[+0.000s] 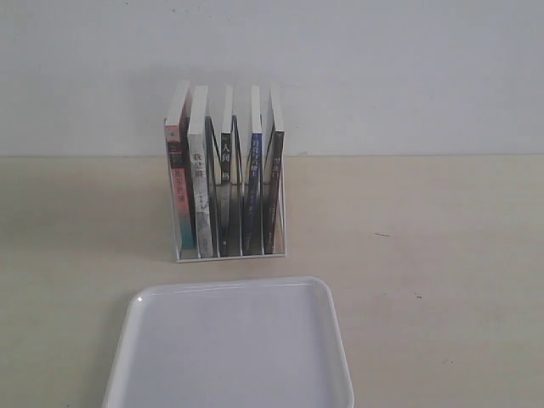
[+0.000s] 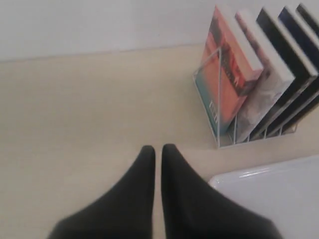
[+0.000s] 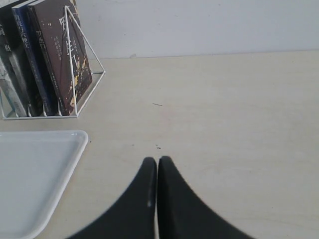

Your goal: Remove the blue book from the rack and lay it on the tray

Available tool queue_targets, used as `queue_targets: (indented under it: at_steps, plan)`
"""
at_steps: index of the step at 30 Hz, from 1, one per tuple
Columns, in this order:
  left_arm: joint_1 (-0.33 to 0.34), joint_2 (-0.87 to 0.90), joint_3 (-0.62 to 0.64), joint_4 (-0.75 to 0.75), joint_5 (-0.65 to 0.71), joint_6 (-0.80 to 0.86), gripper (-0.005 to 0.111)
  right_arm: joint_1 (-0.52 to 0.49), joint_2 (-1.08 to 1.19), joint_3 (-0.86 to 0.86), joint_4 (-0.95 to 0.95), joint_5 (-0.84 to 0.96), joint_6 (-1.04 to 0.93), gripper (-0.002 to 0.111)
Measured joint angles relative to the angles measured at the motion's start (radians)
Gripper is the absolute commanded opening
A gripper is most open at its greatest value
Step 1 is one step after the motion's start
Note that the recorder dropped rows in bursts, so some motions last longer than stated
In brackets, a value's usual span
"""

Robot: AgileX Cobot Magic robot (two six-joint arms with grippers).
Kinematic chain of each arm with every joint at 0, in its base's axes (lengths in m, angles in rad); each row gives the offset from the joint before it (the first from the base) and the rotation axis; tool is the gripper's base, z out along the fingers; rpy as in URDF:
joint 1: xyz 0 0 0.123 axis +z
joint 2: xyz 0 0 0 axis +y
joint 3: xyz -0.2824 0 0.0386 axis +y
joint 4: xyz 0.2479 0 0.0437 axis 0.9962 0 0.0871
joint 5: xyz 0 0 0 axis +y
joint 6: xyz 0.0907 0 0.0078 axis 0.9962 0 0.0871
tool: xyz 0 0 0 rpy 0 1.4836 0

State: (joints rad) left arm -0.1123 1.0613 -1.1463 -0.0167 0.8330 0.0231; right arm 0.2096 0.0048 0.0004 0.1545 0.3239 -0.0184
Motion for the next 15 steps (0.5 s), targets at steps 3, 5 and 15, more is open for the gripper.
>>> queue_targets:
  at_steps: [3,5,15]
  plan:
    - [0.0,0.171,-0.07,0.002,0.019,0.012,0.004,0.0,0.0,0.0,0.0,0.0,0.0,0.0]
    - [0.0,0.254,-0.109,0.002,0.012,0.014,0.004,0.0,0.0,0.0,0.0,0.0,0.0,0.0]
    - [-0.005,0.568,-0.338,-0.056,0.057,0.035,0.037,0.0,0.0,0.0,0.0,0.0,0.0,0.0]
